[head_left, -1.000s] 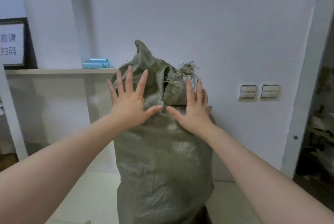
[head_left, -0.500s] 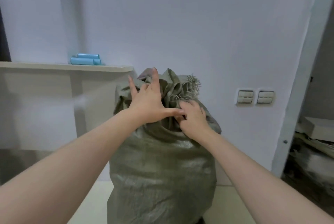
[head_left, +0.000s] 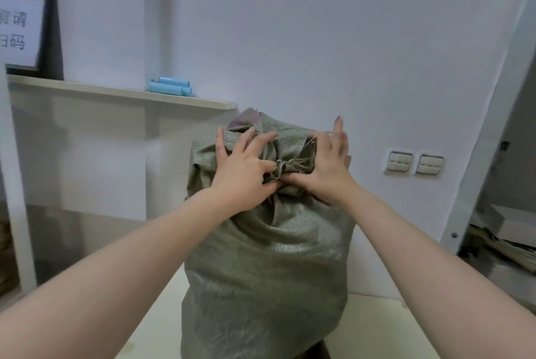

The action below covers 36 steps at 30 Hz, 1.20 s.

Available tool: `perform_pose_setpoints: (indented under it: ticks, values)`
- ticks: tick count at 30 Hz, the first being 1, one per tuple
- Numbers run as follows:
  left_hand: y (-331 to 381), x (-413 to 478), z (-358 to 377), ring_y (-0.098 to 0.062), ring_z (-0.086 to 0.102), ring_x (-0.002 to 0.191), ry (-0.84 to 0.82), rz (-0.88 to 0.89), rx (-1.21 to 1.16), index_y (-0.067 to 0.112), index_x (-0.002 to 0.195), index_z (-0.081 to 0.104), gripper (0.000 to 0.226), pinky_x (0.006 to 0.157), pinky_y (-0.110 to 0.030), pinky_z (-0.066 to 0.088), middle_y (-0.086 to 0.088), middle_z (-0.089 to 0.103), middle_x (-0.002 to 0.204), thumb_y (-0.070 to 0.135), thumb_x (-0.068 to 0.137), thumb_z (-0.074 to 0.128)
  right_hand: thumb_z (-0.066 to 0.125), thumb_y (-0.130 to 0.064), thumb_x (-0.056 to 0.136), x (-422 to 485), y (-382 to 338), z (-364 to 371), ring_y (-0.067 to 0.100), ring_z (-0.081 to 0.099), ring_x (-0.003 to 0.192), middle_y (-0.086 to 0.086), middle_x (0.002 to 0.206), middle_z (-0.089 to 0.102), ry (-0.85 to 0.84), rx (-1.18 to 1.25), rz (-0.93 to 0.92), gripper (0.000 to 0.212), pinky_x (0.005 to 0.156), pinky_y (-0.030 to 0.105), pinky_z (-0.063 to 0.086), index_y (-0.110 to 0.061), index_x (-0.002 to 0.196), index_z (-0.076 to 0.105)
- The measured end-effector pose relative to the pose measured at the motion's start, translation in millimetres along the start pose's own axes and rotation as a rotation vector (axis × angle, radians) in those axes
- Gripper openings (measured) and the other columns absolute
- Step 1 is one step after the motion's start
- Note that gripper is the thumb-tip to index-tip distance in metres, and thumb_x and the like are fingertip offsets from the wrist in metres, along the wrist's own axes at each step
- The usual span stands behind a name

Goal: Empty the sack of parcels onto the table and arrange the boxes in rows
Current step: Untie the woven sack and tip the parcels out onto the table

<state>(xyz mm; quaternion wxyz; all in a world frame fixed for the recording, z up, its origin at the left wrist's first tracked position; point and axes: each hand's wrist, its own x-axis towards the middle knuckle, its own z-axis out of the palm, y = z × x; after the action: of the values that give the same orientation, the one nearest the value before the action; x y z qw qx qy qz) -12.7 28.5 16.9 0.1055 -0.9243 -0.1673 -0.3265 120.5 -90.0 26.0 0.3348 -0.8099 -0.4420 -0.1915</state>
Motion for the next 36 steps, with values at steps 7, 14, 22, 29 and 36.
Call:
perform_pose_setpoints:
  ticks: [7,14,22,29,36]
  values:
    - [-1.7,-14.1,-6.3,-0.024,0.001,0.152,-0.052,-0.048,-0.151,0.025,0.154,-0.004,0.102,0.110,-0.068,-0.015,0.002,0.015,0.163,0.066,0.083,0.057,0.071,-0.030,0.085,-3.8,-21.1,12.1,0.020,0.063,0.100,0.004,0.106,0.068,-0.237,0.278,0.016,0.033,0.090,0.036,0.049,-0.016,0.112,0.059]
    - [7.9,-8.0,-0.5,-0.034,0.002,0.151,-0.075,-0.003,0.070,0.042,0.147,0.022,0.083,0.103,-0.079,-0.009,0.008,0.029,0.155,0.078,0.077,0.050,0.067,-0.025,0.091,-21.4,-23.7,-11.4,0.009,0.043,0.057,-0.004,0.059,0.049,-0.287,0.289,-0.122,0.031,0.058,0.027,0.035,-0.010,0.066,0.056]
    - [3.7,-4.7,4.9,-0.021,0.017,0.149,-0.023,-0.060,0.057,0.030,0.132,0.054,0.043,0.115,-0.064,-0.006,0.008,0.051,0.139,0.038,0.089,0.060,0.059,-0.046,0.092,-35.7,31.6,-27.7,0.022,0.059,0.119,0.002,0.128,0.064,0.098,0.276,0.332,0.049,0.103,0.043,0.047,-0.016,0.131,0.059]
    - [11.4,-22.7,4.6,-0.025,0.014,0.150,-0.005,-0.057,0.094,0.023,0.126,0.052,0.040,0.115,-0.062,0.006,0.005,0.038,0.150,0.036,0.089,0.059,0.062,-0.047,0.090,-63.0,58.4,24.5,0.039,0.049,0.129,0.016,0.143,0.050,-0.112,0.537,0.923,0.069,0.101,0.049,0.042,-0.004,0.141,0.045]
    - [-12.3,-43.8,-10.1,-0.031,0.000,0.151,-0.052,-0.119,0.002,0.052,0.142,0.032,0.070,0.111,-0.071,0.000,0.021,0.025,0.157,0.008,0.090,0.048,0.053,-0.040,0.097,-64.7,43.9,35.8,0.038,0.057,0.120,0.023,0.132,0.059,0.109,0.359,0.911,0.052,0.095,0.037,0.045,0.002,0.126,0.059]
